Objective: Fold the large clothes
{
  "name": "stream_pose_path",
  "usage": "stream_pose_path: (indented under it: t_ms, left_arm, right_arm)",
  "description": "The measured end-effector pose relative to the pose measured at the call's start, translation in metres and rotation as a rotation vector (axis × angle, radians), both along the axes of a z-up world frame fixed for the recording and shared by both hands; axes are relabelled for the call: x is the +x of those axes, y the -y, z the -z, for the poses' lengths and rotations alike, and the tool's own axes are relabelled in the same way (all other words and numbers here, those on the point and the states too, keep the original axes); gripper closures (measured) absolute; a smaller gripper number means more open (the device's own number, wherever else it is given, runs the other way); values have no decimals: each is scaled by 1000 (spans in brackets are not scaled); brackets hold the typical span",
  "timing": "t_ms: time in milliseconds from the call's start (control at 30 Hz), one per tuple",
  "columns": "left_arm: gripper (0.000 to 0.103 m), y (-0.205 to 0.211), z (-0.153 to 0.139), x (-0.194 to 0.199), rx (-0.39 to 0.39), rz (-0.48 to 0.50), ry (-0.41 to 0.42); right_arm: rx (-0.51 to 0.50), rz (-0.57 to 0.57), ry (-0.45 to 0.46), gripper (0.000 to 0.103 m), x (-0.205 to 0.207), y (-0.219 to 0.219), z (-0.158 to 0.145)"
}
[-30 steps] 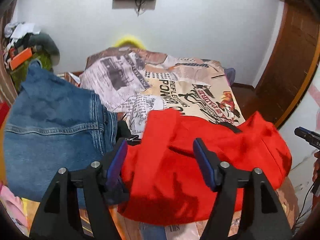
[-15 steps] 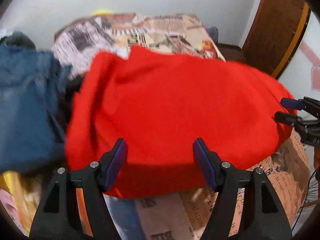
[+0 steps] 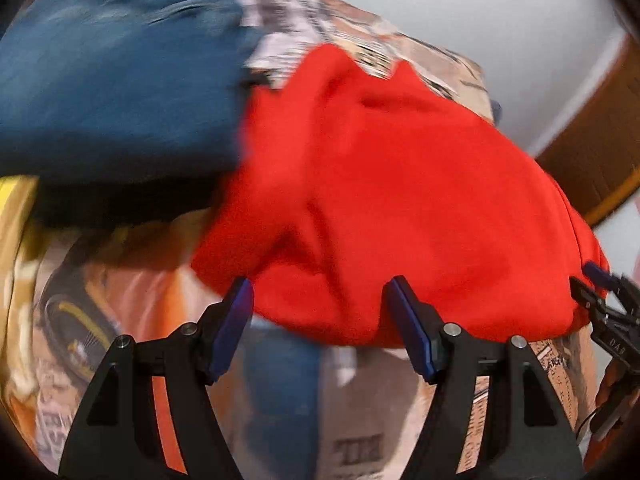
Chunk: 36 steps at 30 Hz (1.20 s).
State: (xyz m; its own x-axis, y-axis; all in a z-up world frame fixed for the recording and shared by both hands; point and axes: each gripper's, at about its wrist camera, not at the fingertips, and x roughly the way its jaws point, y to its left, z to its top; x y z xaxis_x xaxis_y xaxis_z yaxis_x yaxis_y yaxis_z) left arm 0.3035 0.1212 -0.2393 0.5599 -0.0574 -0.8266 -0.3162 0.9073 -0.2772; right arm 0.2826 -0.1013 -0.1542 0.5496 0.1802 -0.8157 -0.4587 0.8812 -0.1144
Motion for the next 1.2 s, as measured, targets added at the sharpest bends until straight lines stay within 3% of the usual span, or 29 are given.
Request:
stream_pose_path:
  t_ms: [100,167,233,367,500,600,733,833,967,1067,1133,1167,1200]
  left_arm:
    - [34,-19,1,-21,-31,-84,10]
    - [34,-32,7,-31,-91,-140,4]
    - [34,-42,16,-39,-172,-180,-7]
    - [34,-50,41,-41,-418,-219,-15]
    - [34,-44,40,-38,-479,-224,29]
    - [24,-44,45,-28,-582,-226,55]
    - [22,-50,61,-16,-663,-265,72]
    - [9,-46,62,-2,-639,-242,99]
    - [9,-27,52,23,-434,-225,63]
    - [10,-17,45,36,-352,-244,45]
    - [34,-15,40,39,-338,-262,47]
    - [41,-14,36,39,-347,-269,46]
    - [57,-15,32,39,-373,-272,55]
  right_arm:
    - [19,9,-7,41,0,2,0]
    - [23,13,-9,41,1,1,0]
    - [24,17,-7,40,0,1,1]
    - [20,18,3,40,-2,0,2]
    - [30,18,2,40,-2,2,2]
    - [43,18,-3,39,-1,3,2]
    - [52,23,-4,38,0,3,3]
    - [60,31,2,36,0,3,4]
    - [67,40,2,35,1,3,4]
    - [78,45,-10,35,1,5,2]
    - [88,47,-26,35,2,7,0]
    - [96,48,-38,35,2,8,-2]
    - [106,49,-50,35,2,10,-4]
